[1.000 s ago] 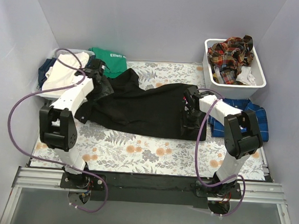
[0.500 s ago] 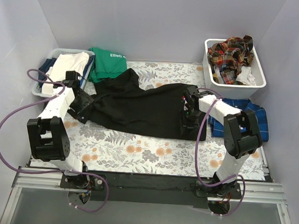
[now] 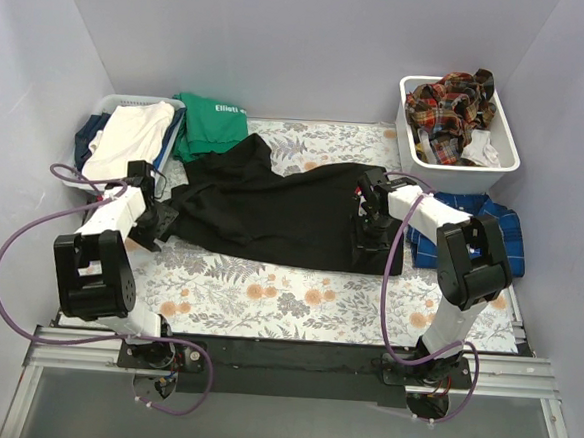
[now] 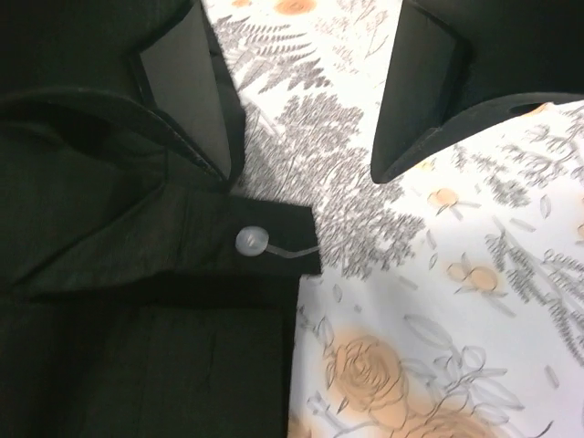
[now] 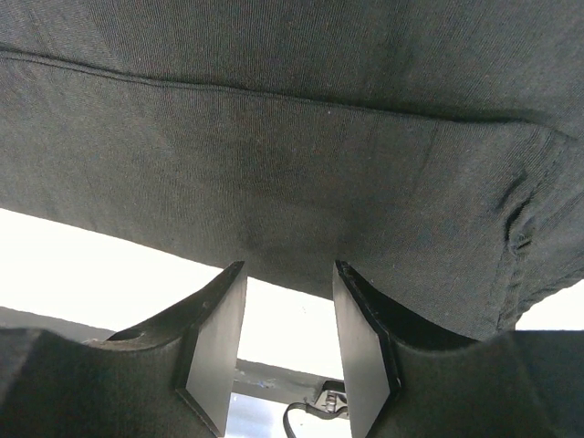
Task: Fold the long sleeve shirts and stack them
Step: Fold the shirt
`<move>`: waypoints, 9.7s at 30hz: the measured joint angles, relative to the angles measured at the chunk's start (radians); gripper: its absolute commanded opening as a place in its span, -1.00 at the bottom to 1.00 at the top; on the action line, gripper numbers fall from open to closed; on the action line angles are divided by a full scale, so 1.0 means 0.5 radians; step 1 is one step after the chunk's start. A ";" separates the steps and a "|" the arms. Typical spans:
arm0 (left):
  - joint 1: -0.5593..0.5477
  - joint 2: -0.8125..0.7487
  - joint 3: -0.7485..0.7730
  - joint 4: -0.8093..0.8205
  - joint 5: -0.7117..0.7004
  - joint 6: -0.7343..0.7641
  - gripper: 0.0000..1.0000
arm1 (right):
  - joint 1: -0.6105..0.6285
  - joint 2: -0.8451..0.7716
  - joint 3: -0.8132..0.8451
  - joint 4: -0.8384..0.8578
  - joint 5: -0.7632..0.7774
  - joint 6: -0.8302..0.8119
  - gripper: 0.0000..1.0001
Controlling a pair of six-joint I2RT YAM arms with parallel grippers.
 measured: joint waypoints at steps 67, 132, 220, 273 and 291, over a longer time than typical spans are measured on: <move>-0.874 0.344 1.275 0.452 0.746 0.634 -1.00 | -0.082 -0.159 0.507 -0.069 0.352 0.168 -0.01; -0.168 0.303 0.301 0.277 0.324 0.536 0.20 | -0.131 0.082 0.036 0.036 -0.132 0.076 -0.03; -0.044 0.028 0.340 0.155 0.784 0.798 0.08 | -0.065 1.094 1.743 0.001 0.301 -0.378 -0.97; -0.420 0.024 0.321 0.298 0.726 0.733 0.05 | 0.533 -0.340 1.093 0.357 -0.179 -0.527 -0.97; -0.420 0.087 0.376 0.300 0.704 0.719 0.05 | 0.553 -0.188 1.449 0.417 -0.090 -0.547 -0.97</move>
